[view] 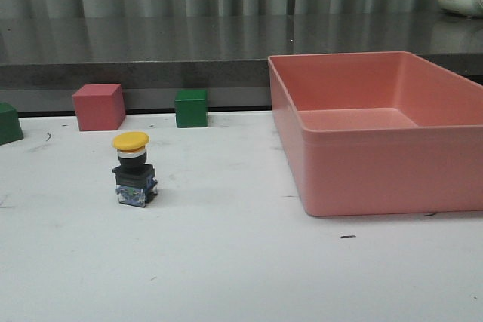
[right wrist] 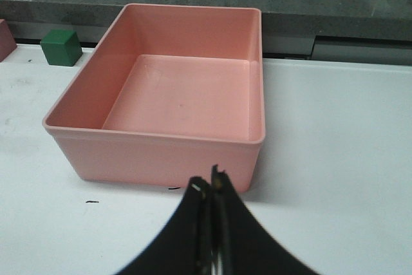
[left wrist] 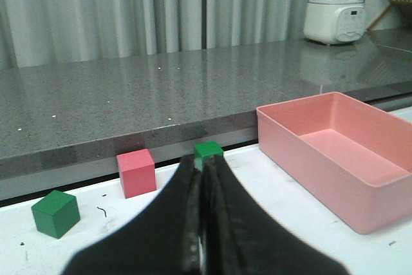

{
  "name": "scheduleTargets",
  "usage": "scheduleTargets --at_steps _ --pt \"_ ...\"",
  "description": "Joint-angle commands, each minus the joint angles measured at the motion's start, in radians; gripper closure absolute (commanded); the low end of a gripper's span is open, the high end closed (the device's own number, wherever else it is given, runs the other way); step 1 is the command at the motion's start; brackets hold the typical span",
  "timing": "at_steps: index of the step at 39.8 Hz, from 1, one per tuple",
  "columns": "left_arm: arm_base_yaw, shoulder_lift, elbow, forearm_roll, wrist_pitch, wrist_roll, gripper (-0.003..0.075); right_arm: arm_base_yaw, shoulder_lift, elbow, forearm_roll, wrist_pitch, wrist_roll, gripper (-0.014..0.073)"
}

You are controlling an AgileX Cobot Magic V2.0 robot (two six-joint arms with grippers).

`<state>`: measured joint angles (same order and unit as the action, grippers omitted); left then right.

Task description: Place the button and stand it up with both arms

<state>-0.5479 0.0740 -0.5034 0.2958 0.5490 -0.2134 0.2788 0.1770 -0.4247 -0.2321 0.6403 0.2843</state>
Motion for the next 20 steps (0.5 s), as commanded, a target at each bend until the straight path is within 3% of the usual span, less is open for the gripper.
scheduleTargets --at_steps 1,6,15,20 --pt "0.01 0.013 -0.022 -0.131 -0.072 0.135 0.0741 -0.006 0.013 -0.024 -0.027 -0.077 -0.011 0.0663" --pt "0.065 0.013 -0.014 -0.177 -0.083 0.163 0.074 -0.006 0.013 -0.024 -0.027 -0.077 -0.011 0.0663" --pt "0.264 0.008 0.135 -0.238 -0.35 0.163 0.074 -0.006 0.013 -0.024 -0.027 -0.077 -0.011 0.0663" --pt "0.398 -0.036 0.236 -0.332 -0.402 0.163 0.0741 -0.006 0.013 -0.024 -0.027 -0.077 -0.011 0.0663"
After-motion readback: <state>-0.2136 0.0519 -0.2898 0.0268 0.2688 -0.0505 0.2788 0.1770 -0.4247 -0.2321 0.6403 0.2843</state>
